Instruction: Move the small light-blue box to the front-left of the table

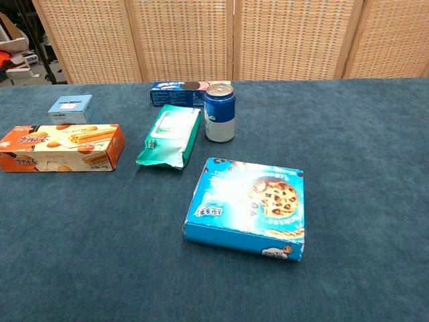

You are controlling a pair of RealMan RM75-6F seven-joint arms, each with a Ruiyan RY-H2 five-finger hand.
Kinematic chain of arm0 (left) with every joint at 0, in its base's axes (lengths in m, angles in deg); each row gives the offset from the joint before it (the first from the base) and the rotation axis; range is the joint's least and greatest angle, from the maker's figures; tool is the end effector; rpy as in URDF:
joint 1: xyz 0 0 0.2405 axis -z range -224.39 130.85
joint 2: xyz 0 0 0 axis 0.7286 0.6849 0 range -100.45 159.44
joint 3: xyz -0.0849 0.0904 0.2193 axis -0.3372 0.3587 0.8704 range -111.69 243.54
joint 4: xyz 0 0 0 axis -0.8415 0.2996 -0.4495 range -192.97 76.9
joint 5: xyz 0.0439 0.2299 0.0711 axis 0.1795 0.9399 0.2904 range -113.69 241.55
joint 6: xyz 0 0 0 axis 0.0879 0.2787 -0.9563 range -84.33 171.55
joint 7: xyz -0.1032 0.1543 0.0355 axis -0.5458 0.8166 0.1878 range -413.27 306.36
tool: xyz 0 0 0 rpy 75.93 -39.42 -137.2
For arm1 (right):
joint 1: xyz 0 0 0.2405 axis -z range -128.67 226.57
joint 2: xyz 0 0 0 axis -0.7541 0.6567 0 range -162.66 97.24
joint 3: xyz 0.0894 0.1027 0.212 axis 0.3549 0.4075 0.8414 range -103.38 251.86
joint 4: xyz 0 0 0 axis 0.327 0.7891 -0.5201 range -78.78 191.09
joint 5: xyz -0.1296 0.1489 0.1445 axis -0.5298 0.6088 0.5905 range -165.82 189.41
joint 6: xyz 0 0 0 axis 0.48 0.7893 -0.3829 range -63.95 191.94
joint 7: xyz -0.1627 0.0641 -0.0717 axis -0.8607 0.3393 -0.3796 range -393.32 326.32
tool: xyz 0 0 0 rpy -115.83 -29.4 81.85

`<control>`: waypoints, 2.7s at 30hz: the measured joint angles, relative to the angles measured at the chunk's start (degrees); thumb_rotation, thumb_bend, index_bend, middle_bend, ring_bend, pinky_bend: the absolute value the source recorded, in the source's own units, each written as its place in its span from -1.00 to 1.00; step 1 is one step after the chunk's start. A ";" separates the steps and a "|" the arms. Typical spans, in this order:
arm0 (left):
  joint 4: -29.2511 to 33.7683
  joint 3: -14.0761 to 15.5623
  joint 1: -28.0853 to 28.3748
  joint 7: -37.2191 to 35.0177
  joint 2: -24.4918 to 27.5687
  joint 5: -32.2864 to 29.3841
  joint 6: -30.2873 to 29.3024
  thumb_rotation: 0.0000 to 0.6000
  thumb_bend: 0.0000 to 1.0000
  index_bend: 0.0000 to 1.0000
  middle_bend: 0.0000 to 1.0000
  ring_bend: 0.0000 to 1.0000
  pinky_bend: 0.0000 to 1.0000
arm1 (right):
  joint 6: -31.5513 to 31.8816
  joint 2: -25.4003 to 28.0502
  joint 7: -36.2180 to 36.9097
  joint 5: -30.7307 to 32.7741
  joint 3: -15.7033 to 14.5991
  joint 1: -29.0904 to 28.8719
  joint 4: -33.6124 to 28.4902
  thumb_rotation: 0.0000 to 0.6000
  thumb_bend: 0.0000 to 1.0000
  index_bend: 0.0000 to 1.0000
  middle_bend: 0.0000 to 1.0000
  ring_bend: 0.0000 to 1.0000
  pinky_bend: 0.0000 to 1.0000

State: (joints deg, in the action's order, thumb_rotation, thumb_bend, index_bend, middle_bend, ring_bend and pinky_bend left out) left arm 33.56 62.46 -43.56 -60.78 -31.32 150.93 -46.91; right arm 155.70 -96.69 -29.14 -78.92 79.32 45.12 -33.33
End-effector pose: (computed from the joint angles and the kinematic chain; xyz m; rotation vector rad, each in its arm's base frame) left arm -0.3236 0.2216 0.1631 -1.3077 -0.8717 -1.0096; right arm -0.3086 -0.2305 0.1520 1.3520 -0.7832 1.0532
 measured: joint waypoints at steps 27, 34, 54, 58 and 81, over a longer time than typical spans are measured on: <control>-7.07 -9.46 20.31 -0.30 -3.15 -8.66 26.81 1.00 -1.00 -1.00 -1.00 -1.00 -1.00 | -4.93 0.81 2.54 4.90 1.16 -1.35 0.01 1.00 -1.00 -1.00 -1.00 -1.00 -1.00; -15.57 -12.39 30.36 2.51 -7.00 -17.14 41.66 1.00 -1.00 -1.00 -1.00 -1.00 -1.00 | -7.13 0.50 2.04 7.82 1.86 -1.88 0.65 1.00 -1.00 -1.00 -1.00 -1.00 -1.00; -42.14 -12.51 47.09 -0.77 -20.89 -25.84 70.23 1.00 -0.96 -0.99 -1.00 -1.00 -1.00 | -12.39 -1.72 -1.66 13.24 3.19 -4.05 2.81 1.00 -1.00 -1.00 -1.00 -1.00 -1.00; -45.61 -12.49 48.42 -2.23 -23.12 -25.12 70.72 1.00 -0.83 -0.81 -0.97 -0.97 -0.78 | -12.75 -1.97 -1.93 13.69 3.23 -4.16 3.02 1.00 -1.00 -1.00 -1.00 -1.00 -1.00; -49.17 -12.40 50.20 -7.50 -25.08 -21.02 69.64 1.00 -0.57 -0.14 -0.09 -0.22 -0.20 | -12.72 -1.98 -1.47 13.40 3.07 -4.13 2.86 1.00 -1.00 -1.00 -1.00 -1.00 -1.00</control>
State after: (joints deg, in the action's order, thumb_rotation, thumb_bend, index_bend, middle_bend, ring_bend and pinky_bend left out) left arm -15.61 50.06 6.64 -68.28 -56.39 129.91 22.73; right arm 142.97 -98.67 -30.61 -65.53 82.39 41.00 -30.47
